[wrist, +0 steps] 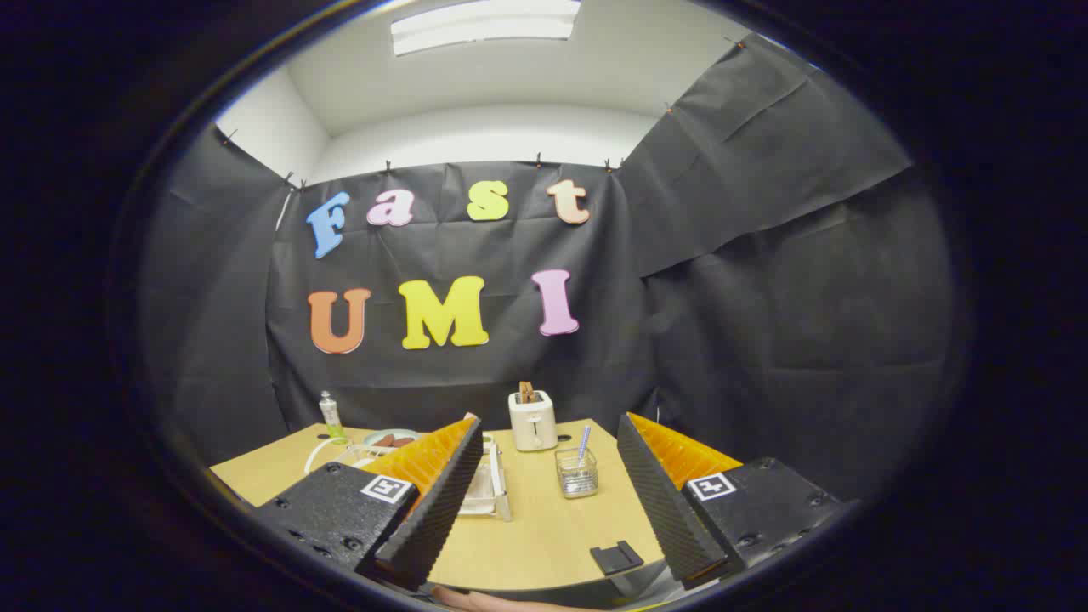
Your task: Take the plate from the dish rack, then take the spoon from the basket and place it into the plate.
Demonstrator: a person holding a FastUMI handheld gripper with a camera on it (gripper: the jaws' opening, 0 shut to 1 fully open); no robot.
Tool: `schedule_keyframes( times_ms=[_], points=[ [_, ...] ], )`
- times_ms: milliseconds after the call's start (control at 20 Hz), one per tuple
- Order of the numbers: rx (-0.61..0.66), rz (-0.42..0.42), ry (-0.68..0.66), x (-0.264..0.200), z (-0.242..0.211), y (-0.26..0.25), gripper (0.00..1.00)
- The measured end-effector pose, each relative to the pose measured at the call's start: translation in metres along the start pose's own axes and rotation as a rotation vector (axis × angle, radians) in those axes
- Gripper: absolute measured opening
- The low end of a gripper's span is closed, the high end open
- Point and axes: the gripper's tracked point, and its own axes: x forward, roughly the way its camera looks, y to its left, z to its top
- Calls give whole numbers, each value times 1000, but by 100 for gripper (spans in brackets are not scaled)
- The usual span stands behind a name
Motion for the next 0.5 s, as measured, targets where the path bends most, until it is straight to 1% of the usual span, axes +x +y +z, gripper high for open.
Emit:
schedule_keyframes(
  times_ms=[500],
  points=[
    [-18,6,12,6,-4,3,100]
  ],
)
